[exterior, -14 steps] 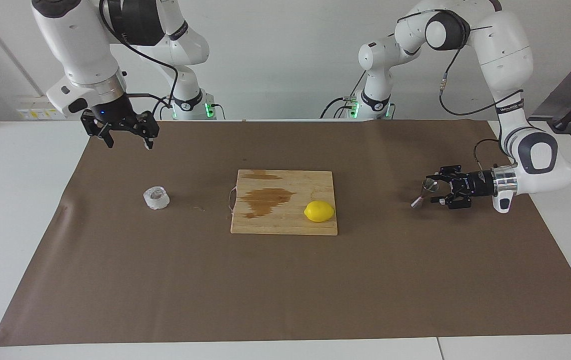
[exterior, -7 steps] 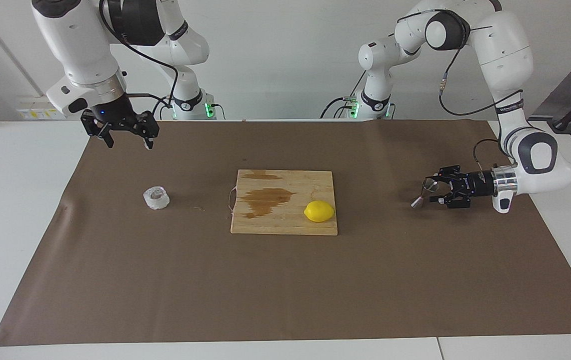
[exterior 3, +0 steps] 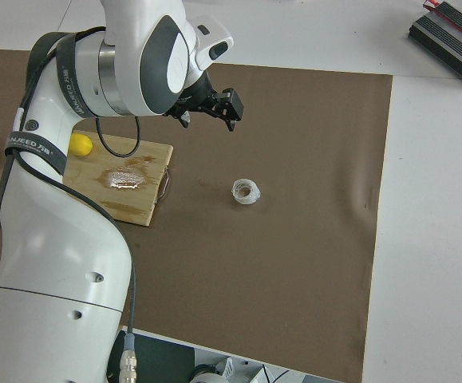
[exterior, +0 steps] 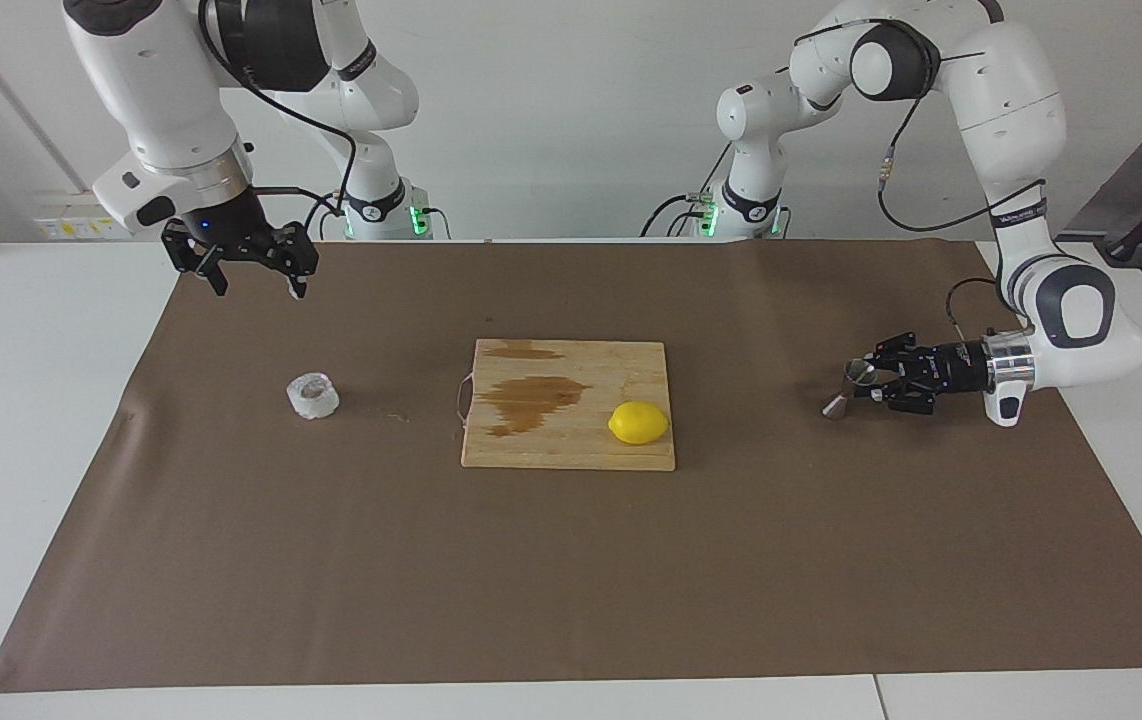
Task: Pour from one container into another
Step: 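Close the left gripper around the small metal cup, then lift the metal cup with the left gripper over the cutting board, then lower the metal cup onto the board and open the left gripper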
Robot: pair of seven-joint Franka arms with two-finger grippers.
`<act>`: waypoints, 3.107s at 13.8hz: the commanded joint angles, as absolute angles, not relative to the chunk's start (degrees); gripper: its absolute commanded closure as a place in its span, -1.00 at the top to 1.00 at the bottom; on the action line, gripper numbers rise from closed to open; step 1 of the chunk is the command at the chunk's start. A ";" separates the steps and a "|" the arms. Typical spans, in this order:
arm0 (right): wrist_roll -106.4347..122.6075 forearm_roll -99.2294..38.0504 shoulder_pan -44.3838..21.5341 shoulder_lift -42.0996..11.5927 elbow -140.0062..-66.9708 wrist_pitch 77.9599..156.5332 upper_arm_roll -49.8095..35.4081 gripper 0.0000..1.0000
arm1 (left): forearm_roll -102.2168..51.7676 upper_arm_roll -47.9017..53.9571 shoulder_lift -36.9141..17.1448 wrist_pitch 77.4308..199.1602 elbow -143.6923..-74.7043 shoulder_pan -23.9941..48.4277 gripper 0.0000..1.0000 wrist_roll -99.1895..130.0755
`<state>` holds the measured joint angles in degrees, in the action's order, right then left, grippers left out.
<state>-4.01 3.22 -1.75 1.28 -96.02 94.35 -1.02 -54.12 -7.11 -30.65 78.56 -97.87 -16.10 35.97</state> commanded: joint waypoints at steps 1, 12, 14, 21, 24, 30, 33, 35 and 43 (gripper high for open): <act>-4.22 1.67 -0.79 2.72 -97.73 95.27 -1.49 1.00 | -55.46 -7.12 -29.97 77.96 -98.88 -16.35 -0.79 36.65; -4.22 1.67 -0.79 2.72 -97.73 95.19 -1.49 1.00 | -63.97 -6.24 -21.64 77.60 -104.22 -5.64 -1.00 51.93; -4.22 1.67 -0.79 2.72 -97.73 95.19 -1.49 1.00 | -66.69 -6.24 -19.78 79.10 -106.78 -3.35 -1.00 54.57; -4.22 1.67 -0.79 2.72 -97.73 95.27 -1.49 1.00 | -78.81 -6.15 -13.38 93.66 -113.10 7.71 -1.00 59.76; -4.22 1.67 -0.79 2.72 -97.73 95.27 -1.49 1.00 | -86.46 -6.07 -8.45 107.62 -118.72 16.41 -1.00 61.08; -4.22 1.67 -0.79 2.72 -97.73 95.27 -1.49 1.00 | -108.32 -5.98 -4.75 135.83 -124.19 34.42 -1.00 55.84; -4.04 1.67 -0.79 2.72 -97.73 94.84 -1.49 1.00 | -118.44 -5.98 -5.71 145.17 -124.19 41.82 -1.00 52.22; -4.13 1.67 -0.88 2.73 -97.65 94.66 -1.49 1.00 | -122.07 -5.98 -6.15 149.66 -124.10 45.16 -1.00 49.32; -4.13 1.67 -1.58 2.81 -97.65 94.83 -1.49 1.00 | -134.03 -3.78 -11.42 155.48 -122.53 48.34 -1.00 37.89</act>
